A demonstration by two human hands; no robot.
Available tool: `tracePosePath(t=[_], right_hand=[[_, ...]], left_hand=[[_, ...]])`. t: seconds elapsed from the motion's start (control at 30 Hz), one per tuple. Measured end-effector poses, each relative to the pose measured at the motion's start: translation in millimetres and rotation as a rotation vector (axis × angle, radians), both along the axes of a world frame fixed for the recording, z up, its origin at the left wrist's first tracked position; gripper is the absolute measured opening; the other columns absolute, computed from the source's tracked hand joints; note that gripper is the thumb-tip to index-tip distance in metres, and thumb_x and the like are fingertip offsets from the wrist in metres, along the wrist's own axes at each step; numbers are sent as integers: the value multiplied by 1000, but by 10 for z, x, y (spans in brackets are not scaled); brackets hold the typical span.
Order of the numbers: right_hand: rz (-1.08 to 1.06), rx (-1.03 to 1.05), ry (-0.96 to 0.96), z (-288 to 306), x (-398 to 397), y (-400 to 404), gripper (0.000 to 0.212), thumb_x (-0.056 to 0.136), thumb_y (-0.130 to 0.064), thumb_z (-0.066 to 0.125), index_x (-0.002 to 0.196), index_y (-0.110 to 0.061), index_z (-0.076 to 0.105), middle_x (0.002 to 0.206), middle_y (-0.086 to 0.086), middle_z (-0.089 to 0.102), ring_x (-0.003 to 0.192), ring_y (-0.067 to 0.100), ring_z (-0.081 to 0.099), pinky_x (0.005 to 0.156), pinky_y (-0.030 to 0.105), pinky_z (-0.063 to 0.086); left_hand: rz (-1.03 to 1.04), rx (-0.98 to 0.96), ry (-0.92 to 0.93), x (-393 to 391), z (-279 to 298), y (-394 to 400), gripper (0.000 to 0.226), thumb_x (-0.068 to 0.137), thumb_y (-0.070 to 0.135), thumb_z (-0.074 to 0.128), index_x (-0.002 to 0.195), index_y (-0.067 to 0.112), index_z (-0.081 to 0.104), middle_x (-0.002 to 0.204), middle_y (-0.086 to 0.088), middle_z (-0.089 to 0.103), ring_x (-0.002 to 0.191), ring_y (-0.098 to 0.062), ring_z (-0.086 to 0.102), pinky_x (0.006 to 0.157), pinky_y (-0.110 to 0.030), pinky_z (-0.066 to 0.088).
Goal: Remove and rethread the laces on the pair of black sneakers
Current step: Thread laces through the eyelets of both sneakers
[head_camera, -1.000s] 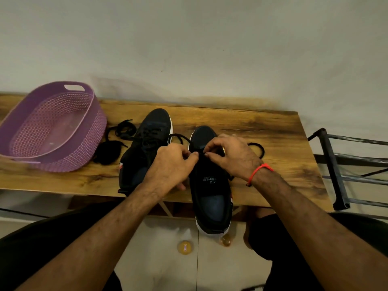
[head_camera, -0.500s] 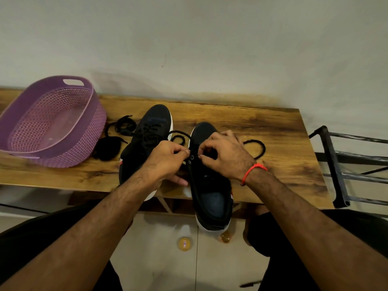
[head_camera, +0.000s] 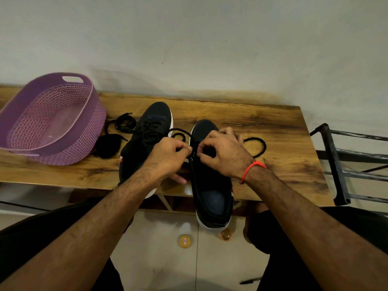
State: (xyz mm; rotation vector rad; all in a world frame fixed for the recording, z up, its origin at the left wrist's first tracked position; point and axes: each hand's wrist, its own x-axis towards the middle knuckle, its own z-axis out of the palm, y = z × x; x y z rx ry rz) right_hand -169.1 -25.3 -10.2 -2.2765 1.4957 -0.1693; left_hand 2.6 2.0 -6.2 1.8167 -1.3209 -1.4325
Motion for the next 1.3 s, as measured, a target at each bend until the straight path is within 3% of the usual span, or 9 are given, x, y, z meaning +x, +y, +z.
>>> tracePosePath(t=[0.33,0.57,0.63,0.73,0.83,0.93,1.07,1.2,1.3], right_hand=[[-62,20,-78,-11,-22,-14,6,90,-45,64,95,-44,60,119,-11,50,129,19,30,103,45,25],[-112,-28,-219,-3,-44,-21,21,94,-46,57,114,-40,60,123,-13,51,124,18,34,100,44,29],[-89,-19,-254,22,-40,-14,24,95,-49,55,118,-42,61,127,-13,51,128,18,31,101,42,26],[-22,23,-220,34,-6,16,28,96,-54,51,119,-44,62,135,-12,48,134,19,25,101,40,19],[-2,51,-175,7,21,42,26,96,-53,53,117,-43,65,137,-13,46,136,19,23,103,42,19],[-28,44,-178,-3,48,36,21,95,-48,57,110,-37,67,134,-13,47,135,19,24,102,39,18],[-131,-17,-276,8,75,-1,14,96,-43,57,100,-32,66,127,-11,52,129,20,33,105,44,28],[-137,10,-351,-14,22,-39,14,95,-45,57,102,-39,67,135,-15,53,137,20,29,110,57,29],[-19,32,-257,-39,-4,-49,33,92,-57,50,116,-42,67,150,-17,43,149,22,15,117,62,14]], left_hand=[[-79,-102,-178,12,8,-18,6,95,20,68,95,26,68,105,3,68,79,-12,73,54,-32,62],[34,-280,-366,202,246,-92,5,96,33,64,93,31,61,98,8,66,77,-13,73,61,-37,64],[252,-362,-98,316,314,-165,4,101,28,56,99,25,57,106,2,70,85,-17,75,69,-39,63],[605,-349,689,448,414,-256,11,105,17,45,101,10,52,90,-7,74,83,-24,75,74,-42,62],[714,-321,960,531,412,-282,13,102,17,47,89,16,51,63,5,51,50,-8,48,50,-25,48],[468,-323,428,469,392,-224,10,103,27,52,104,22,61,69,11,52,50,-3,40,42,-18,32],[-284,-230,-391,278,222,-97,20,97,43,62,112,34,70,106,13,67,99,-5,61,85,-28,50],[-492,-133,-556,218,166,-28,10,92,40,70,92,31,74,87,15,66,89,-4,62,73,-22,44],[-305,-291,-386,269,256,-51,9,94,37,68,87,32,72,83,13,69,82,0,62,72,-21,44]])
